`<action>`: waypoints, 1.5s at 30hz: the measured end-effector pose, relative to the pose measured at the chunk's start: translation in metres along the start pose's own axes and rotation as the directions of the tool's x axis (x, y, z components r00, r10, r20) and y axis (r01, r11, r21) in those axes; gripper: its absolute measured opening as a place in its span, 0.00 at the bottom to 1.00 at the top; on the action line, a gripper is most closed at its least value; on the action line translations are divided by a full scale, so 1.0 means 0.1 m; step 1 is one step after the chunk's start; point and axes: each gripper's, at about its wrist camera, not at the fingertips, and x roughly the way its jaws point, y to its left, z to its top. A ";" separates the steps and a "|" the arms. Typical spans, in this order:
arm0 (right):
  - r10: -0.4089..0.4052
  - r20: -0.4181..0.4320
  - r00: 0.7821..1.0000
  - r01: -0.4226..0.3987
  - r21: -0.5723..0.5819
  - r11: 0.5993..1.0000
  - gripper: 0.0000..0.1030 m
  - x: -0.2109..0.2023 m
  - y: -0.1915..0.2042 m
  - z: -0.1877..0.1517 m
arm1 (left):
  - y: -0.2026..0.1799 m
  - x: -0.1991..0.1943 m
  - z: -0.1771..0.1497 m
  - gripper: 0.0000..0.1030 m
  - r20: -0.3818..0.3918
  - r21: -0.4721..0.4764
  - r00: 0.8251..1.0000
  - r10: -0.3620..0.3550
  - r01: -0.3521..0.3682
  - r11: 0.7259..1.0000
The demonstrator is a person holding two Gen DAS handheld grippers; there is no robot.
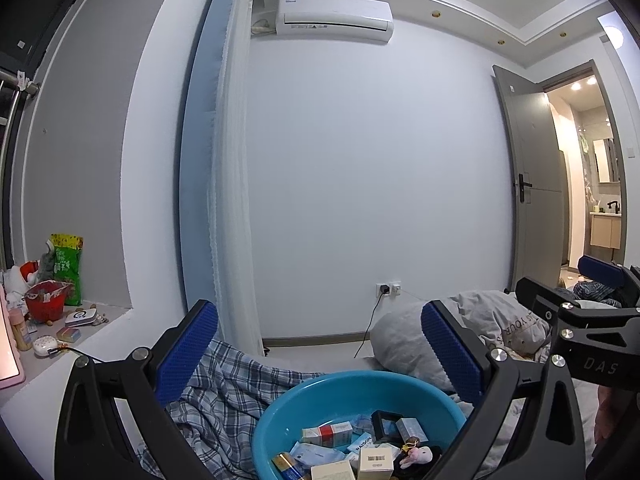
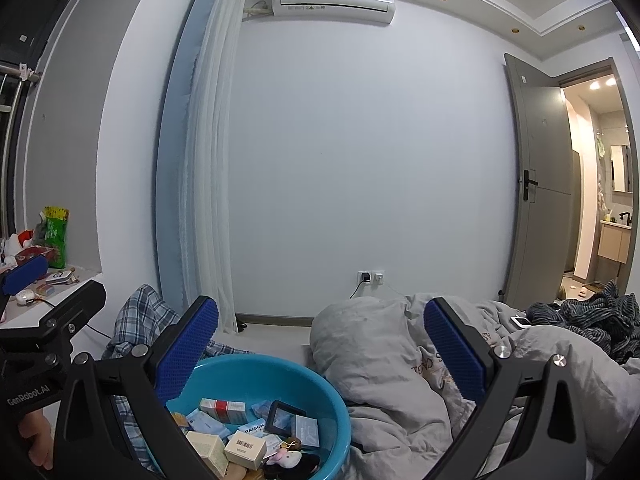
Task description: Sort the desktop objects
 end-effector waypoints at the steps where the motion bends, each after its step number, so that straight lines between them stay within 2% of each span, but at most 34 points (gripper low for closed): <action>1: 0.001 -0.001 1.000 -0.001 -0.003 1.000 0.99 0.00 0.00 0.00 | 0.00 0.00 0.00 1.00 -0.001 0.000 1.000 -0.002 0.002 1.000; 31: 0.000 -0.007 1.000 0.000 -0.002 1.000 0.99 0.01 -0.01 0.00 | 0.01 0.02 0.00 1.00 -0.009 -0.015 1.000 0.009 -0.009 1.000; 37: -0.002 -0.007 1.000 0.002 0.000 1.000 0.99 0.01 -0.02 0.00 | 0.03 0.05 -0.01 1.00 -0.031 -0.026 0.999 -0.022 0.022 0.999; 45: -0.002 -0.010 1.000 0.002 0.000 1.000 0.99 0.01 -0.03 0.01 | 0.02 0.07 -0.02 1.00 -0.039 -0.024 0.999 -0.016 0.015 1.000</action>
